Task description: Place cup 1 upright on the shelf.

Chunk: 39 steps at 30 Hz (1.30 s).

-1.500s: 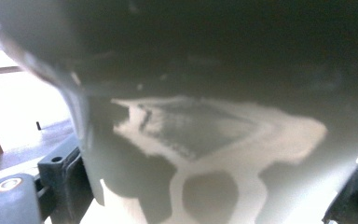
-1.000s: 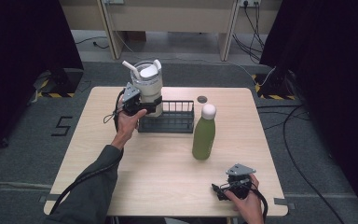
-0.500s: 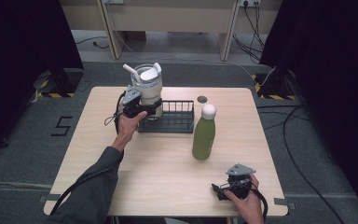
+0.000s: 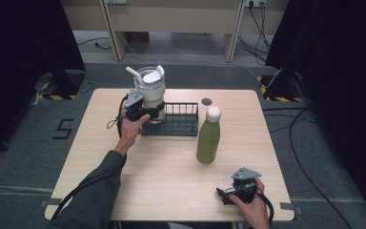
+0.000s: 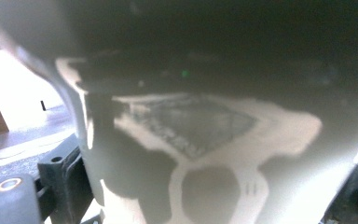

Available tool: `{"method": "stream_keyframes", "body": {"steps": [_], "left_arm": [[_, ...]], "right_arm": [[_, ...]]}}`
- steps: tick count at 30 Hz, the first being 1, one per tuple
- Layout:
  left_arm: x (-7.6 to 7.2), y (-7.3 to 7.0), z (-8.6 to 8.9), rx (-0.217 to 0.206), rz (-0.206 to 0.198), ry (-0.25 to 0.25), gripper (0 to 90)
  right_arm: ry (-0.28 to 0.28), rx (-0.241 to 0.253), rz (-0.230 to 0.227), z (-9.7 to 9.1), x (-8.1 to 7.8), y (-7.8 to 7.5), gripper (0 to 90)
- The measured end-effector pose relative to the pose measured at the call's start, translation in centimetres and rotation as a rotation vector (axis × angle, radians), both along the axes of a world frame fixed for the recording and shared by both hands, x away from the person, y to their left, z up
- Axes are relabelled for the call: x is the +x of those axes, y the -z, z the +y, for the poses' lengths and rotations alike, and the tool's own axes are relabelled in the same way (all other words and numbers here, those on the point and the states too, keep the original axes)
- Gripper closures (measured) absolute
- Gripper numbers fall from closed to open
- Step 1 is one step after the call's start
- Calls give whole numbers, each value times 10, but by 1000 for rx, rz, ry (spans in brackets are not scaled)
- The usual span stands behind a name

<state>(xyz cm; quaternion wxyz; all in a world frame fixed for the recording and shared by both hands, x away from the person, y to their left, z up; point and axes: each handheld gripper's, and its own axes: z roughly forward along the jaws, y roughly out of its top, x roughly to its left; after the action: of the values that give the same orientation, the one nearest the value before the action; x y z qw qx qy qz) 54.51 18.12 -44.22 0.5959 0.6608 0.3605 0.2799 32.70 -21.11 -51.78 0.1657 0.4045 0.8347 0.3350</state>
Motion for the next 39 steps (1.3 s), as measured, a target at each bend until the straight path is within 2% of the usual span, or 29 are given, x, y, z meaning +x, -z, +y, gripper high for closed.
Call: {"method": "stream_keyframes", "body": {"steps": [1,2,3,4,5,6,15,17,18,22,23,24,25,26,27,29,39], "left_arm": [[0,0,0,0,0,0,98],[0,2,2,38,7,2,98],[0,2,2,38,7,2,98],[3,3,4,90,-21,6,98],[3,3,4,90,-21,6,98],[1,6,1,45,13,0,98],[1,13,1,49,16,2,97],[1,14,1,7,15,0,97],[1,14,1,8,15,2,97],[1,14,0,12,16,1,95],[1,14,3,48,16,7,95],[0,14,3,47,16,7,94],[1,15,1,12,14,3,94],[1,15,1,4,14,3,93],[0,15,3,40,18,7,93],[0,14,3,44,19,7,92],[-1,18,3,25,8,5,85]], "right_arm": [[0,0,0,0,0,0,2],[-1,-1,0,0,0,0,2],[-1,-1,0,0,0,0,2],[-1,-1,0,0,0,0,2],[-1,-1,0,0,0,0,2],[-2,-2,-1,0,0,0,2],[-1,0,-2,0,0,0,2],[-1,0,-2,0,0,0,2],[9,7,8,1,-1,0,2],[1,2,-1,0,0,0,2],[-1,0,-2,0,0,0,2],[-11,-6,-12,-1,1,0,2],[-10,-6,-11,-1,1,0,2],[10,7,9,1,-1,0,2],[0,0,-1,0,0,0,2],[-2,-1,-3,0,0,0,2],[-2,-1,-3,0,0,0,2]]}}
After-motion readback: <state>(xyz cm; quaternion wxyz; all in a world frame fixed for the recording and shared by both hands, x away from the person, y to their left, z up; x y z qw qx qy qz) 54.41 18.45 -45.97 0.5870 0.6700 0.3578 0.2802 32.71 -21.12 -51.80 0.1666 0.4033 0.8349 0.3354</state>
